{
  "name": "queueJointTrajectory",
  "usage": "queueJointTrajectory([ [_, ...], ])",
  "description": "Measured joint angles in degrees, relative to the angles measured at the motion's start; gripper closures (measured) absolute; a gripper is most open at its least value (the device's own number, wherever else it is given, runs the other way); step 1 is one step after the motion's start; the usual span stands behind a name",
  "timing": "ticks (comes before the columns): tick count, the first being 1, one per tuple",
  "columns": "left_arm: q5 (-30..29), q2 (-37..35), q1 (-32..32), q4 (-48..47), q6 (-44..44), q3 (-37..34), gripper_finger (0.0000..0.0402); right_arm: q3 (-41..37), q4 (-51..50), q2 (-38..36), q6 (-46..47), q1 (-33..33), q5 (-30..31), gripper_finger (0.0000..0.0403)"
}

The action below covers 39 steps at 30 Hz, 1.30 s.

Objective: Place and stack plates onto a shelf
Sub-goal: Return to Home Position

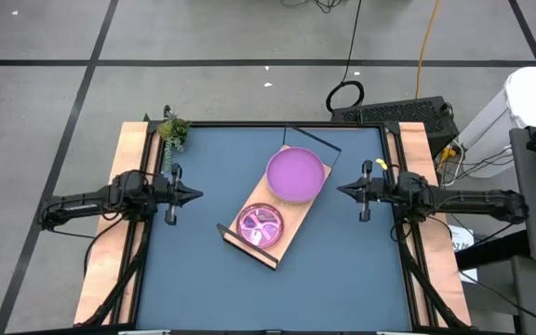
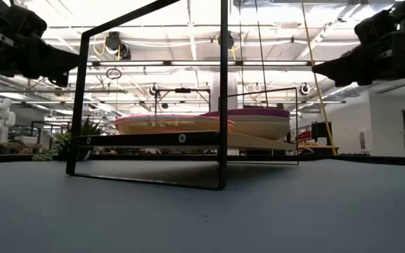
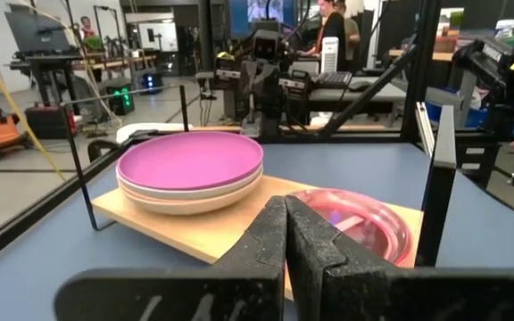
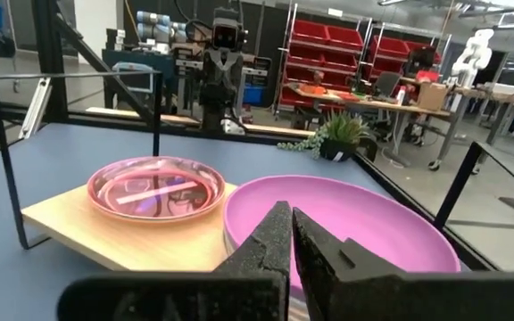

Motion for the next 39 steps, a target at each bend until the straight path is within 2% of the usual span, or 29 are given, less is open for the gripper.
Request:
queueJointTrajectory([
  [8, -0.60, -0.02, -2.09, 0.04, -3.17, 0.00, 0.0401, -0.07, -5.77, -5.69, 1.25, 0.00, -0.79, 0.0403],
  [17, -9.89, -0.02, -9.33, 1.63, -2.32, -0.77, 0.0401, -0.07, -11.83, -10.37, 2.72, 0.00, -1.52, 0.0403],
  [20, -11.18, 0.36, -10.81, 2.74, -1.32, -1.45, 0.0401, -0.09, -12.71, -11.23, 2.69, 0.00, -1.52, 0.0403],
  [39, -11.69, 0.55, -11.23, 2.48, -0.81, -1.44, 0.0401, -0.11, -15.25, -15.47, 3.57, 0.00, -1.15, 0.0403],
])
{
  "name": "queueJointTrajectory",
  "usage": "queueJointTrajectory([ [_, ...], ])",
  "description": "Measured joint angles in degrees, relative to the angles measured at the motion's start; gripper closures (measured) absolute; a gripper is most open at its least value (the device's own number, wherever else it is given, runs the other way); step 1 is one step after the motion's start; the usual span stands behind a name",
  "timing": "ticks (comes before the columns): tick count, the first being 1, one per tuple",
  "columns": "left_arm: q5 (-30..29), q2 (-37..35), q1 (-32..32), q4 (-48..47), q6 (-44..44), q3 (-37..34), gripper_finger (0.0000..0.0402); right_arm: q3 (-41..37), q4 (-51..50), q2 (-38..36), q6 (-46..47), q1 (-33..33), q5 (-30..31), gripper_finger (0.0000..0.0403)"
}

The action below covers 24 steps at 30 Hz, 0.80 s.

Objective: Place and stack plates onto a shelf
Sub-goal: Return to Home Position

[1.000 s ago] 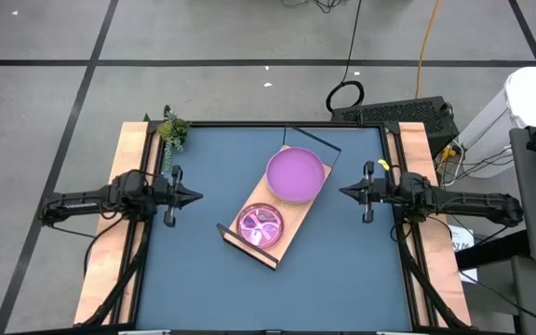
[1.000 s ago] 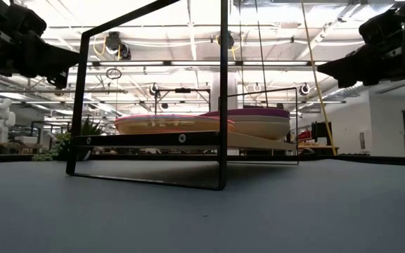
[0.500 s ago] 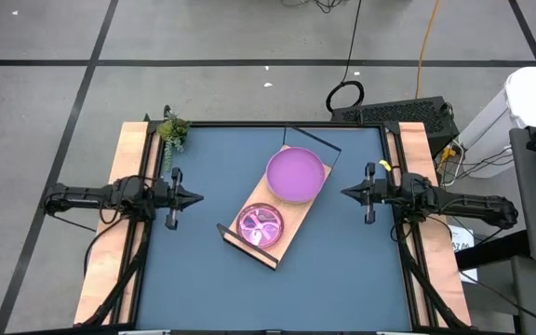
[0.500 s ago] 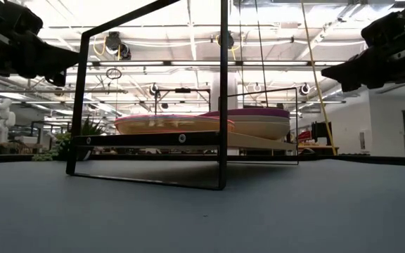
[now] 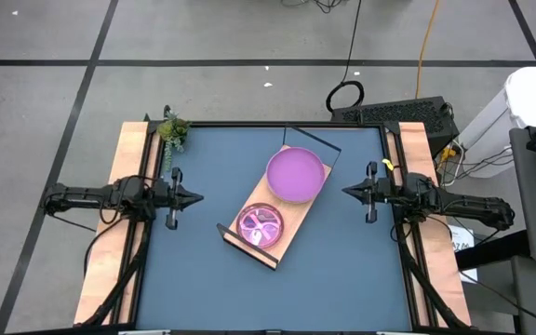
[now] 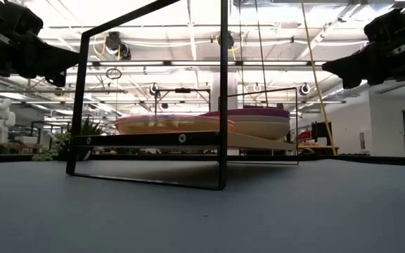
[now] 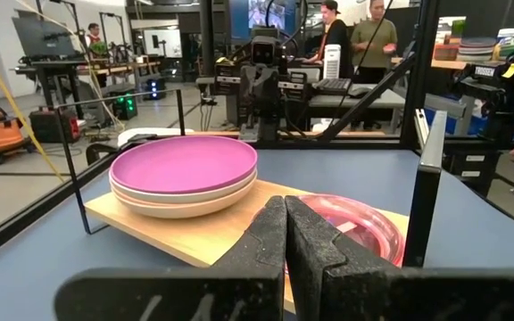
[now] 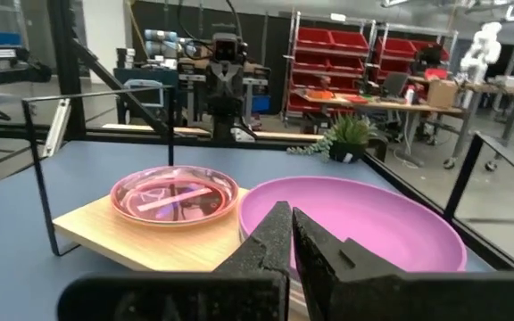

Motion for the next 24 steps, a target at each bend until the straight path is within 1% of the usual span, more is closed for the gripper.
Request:
queueJointTrajectory([
  [5, 0.02, 0.00, -0.02, -0.06, -0.19, 0.00, 0.0401, 0.00, -0.18, 0.07, 0.69, 1.72, 1.00, 0.0403],
  [10, 0.00, 0.00, 0.00, -0.08, -0.15, 0.00, 0.0401, 0.00, -0.26, 0.07, 3.12, 6.77, 1.36, 0.0403],
  [15, 0.00, 0.02, -0.02, -0.10, -0.15, 0.00, 0.0401, 0.00, -0.24, 0.07, 2.37, 11.21, 4.91, 0.0403],
  [19, 0.00, 0.04, -0.01, -0.12, -0.17, 0.00, 0.0401, 0.00, -0.14, 0.07, 2.02, 12.02, 5.51, 0.0403],
  [24, -0.02, 0.02, 0.00, -0.12, -0.20, 0.00, 0.0401, 0.00, -0.13, 0.07, -0.68, 12.02, 5.51, 0.0403],
])
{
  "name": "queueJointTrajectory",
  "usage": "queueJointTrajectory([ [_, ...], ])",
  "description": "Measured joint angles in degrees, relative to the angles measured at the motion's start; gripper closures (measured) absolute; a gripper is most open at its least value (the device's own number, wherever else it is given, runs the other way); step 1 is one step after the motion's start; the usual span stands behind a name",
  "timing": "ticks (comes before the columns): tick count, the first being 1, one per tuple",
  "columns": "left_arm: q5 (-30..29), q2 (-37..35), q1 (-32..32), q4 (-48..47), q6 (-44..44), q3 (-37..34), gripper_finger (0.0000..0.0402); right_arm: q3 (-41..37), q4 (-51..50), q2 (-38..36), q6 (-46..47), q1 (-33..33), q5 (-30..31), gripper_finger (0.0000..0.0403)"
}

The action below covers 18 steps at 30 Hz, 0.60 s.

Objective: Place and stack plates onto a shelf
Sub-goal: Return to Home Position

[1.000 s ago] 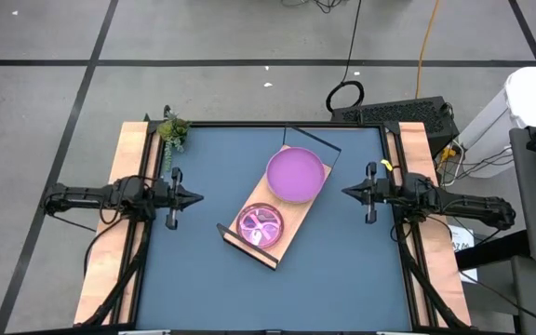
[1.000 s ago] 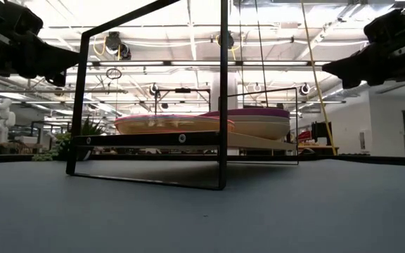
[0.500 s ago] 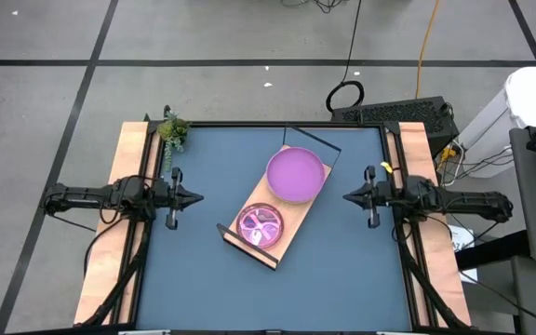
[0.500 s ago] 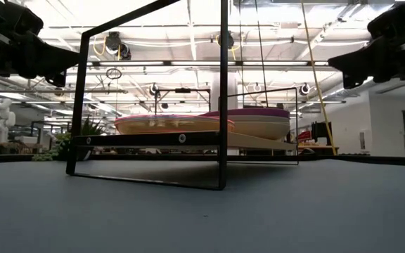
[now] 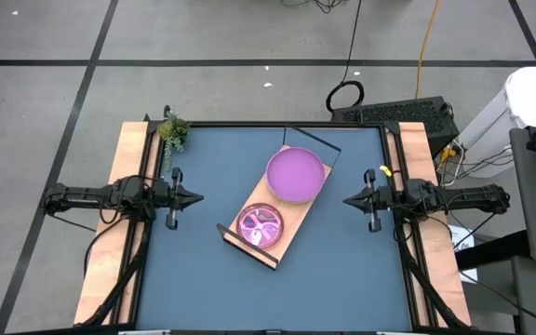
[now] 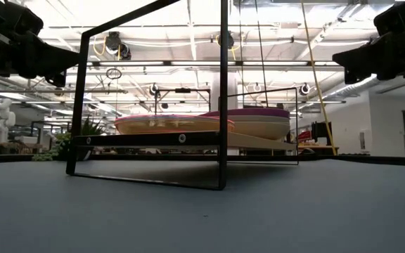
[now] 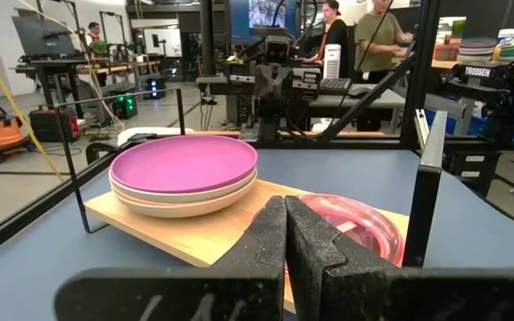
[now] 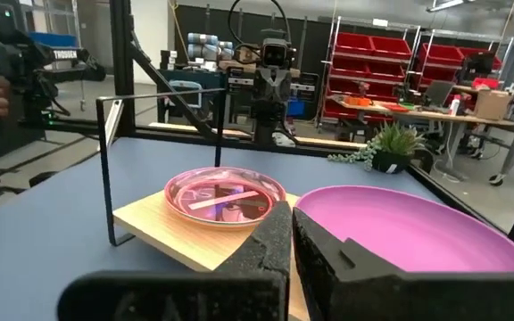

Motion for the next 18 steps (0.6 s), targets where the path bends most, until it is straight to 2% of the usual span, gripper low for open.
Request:
queueJointTrajectory([
  [13, 1.62, -0.04, -0.02, -0.07, 3.27, 0.00, 0.0401, 0.00, 1.22, 0.06, -3.16, -0.02, -1.11, 0.0403],
  [18, 4.56, -0.07, -0.04, 0.54, 2.15, -0.13, 0.0401, 0.00, 1.34, 0.04, -3.19, -0.02, -1.16, 0.0403],
])
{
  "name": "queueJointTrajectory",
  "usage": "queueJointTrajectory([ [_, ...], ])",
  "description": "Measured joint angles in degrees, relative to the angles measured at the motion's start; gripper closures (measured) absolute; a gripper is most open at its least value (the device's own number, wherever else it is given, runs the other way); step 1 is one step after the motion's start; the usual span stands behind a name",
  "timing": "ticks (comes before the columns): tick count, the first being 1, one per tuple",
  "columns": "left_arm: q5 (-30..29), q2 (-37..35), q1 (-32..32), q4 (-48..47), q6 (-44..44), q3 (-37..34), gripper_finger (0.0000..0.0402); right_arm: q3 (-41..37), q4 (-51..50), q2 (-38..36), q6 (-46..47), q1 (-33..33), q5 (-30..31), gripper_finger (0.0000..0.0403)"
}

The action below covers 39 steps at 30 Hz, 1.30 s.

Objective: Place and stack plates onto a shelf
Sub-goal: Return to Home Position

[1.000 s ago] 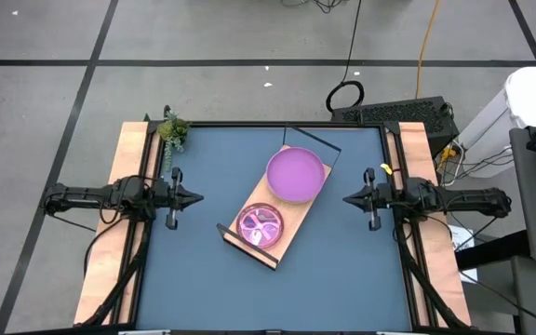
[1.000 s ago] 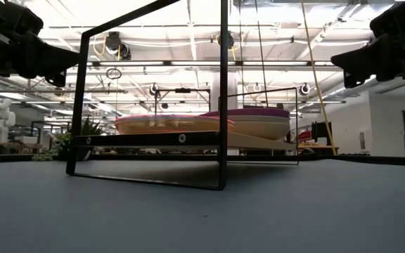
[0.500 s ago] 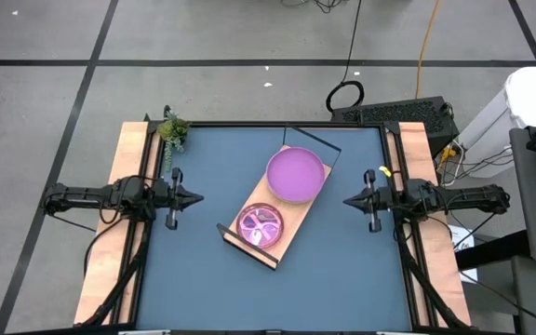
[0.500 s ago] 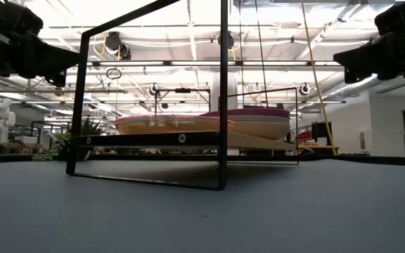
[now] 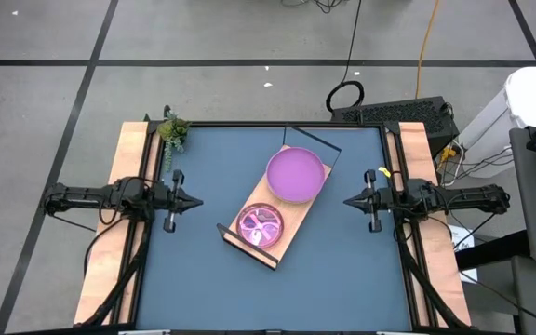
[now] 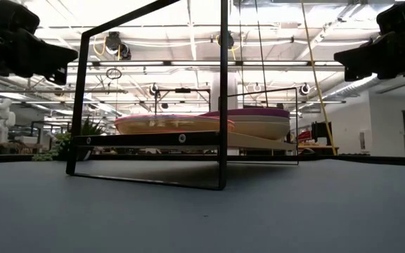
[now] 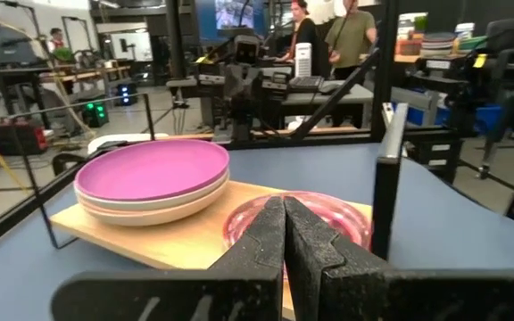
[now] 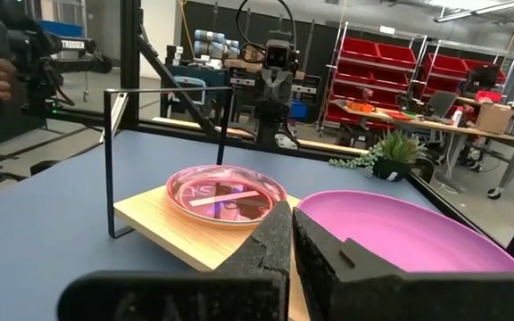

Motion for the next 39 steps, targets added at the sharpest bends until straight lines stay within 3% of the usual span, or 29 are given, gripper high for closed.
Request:
queueJointTrajectory([
  [10, -3.20, -0.07, -1.40, -0.15, 3.30, 0.02, 0.0401, 0.00, 0.38, 0.00, 0.02, 0.00, -0.15, 0.0403],
  [39, -4.15, -0.52, 0.65, 3.73, 5.54, 0.06, 0.0401, 0.00, 0.54, 0.00, 0.02, -0.02, -0.20, 0.0403],
])
